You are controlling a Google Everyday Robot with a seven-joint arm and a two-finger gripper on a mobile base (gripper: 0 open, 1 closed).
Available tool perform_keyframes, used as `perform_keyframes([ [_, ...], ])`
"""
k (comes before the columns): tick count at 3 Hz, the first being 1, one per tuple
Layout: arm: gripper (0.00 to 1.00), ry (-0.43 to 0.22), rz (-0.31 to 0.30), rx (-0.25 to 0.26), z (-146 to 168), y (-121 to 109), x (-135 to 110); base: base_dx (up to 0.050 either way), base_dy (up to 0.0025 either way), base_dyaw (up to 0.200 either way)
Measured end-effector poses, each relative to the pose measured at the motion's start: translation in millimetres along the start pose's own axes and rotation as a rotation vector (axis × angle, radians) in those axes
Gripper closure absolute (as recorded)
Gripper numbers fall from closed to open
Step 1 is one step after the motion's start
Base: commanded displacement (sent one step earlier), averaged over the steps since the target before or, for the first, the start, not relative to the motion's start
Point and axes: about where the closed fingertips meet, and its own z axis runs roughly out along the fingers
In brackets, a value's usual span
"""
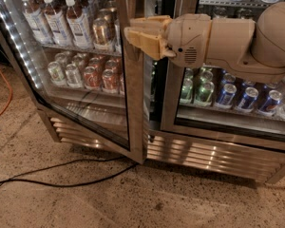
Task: Open left fridge door
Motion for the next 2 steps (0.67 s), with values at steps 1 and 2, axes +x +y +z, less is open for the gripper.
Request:
perform_keyframes([
  [1,1.0,0.0,0.0,0.0,0.0,0.0,0.0,-0.049,-0.00003,0.0],
  [2,1.0,0.0,0.0,0.0,0.0,0.0,0.0,0.0,0.00013,-0.201],
])
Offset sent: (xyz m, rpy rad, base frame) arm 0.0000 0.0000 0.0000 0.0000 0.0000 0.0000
